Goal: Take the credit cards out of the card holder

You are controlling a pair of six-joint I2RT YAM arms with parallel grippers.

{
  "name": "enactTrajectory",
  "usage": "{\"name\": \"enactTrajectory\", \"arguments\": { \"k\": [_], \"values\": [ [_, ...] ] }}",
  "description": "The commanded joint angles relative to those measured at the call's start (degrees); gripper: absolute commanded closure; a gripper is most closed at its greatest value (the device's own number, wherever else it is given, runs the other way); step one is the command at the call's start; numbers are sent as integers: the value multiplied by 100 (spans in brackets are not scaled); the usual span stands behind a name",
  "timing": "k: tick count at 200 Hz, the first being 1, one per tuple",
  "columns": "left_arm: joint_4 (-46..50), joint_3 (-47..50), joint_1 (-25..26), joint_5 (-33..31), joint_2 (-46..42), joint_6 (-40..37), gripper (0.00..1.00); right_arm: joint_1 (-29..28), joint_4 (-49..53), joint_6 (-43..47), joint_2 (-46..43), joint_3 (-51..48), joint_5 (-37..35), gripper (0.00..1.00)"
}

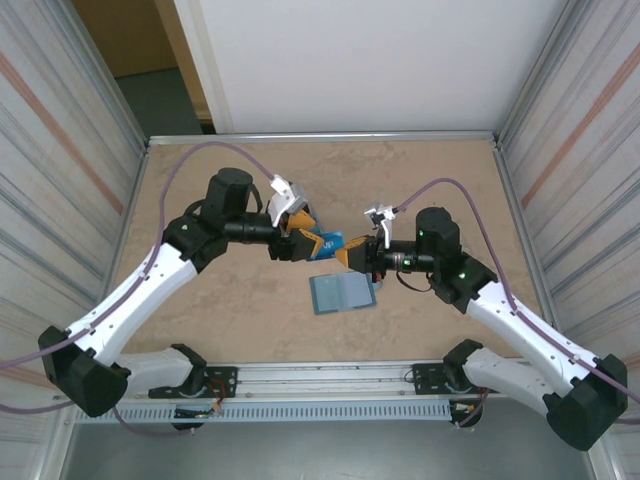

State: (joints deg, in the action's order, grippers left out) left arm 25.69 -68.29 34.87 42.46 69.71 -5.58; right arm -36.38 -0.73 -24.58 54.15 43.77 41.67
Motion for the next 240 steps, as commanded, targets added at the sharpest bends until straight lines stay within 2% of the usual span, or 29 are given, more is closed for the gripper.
{"name": "enactTrajectory", "arguments": {
  "k": [1,11,34,42,53,56,61,69,79,90,138,154,167,170,240],
  "values": [
    [307,-280,57,490,103,-375,49,-46,64,208,37,246,105,100],
    [385,-311,81,500,142,-457,58,-46,72,224,46,249,105,100],
    [395,-308,91,463,161,-509,89,-59,73,234,52,250,64,100],
    [401,-299,90,404,156,-524,95,-62,80,243,51,251,29,100],
    [390,-277,90,270,123,-551,99,-52,126,260,39,255,-54,100],
    [386,-281,91,220,110,-565,100,-60,139,265,42,255,-76,100],
    [372,-265,93,144,103,-582,100,-60,167,278,27,252,-130,94],
    [373,-251,90,-39,80,-635,100,-56,224,287,3,250,-247,82],
    [351,-216,90,-244,48,-748,100,-53,308,326,-37,239,-405,62],
    [267,-136,86,-487,4,-886,100,-53,428,348,-85,229,-697,49],
    [-431,308,-15,-1472,68,-1598,100,-50,1014,355,-208,226,-2104,23],
    [-736,434,-132,-1595,205,-1831,100,-53,1127,290,-169,259,-2400,18],
    [-964,512,-268,-1595,370,-1969,100,-59,1195,197,-149,270,-2693,6],
    [-1006,518,-296,-1586,416,-2010,100,-62,1212,174,-138,272,-2769,0],
    [-1398,333,-760,-1502,1767,-2510,100,-61,1812,-255,-98,396,-4385,1]
  ]
}}
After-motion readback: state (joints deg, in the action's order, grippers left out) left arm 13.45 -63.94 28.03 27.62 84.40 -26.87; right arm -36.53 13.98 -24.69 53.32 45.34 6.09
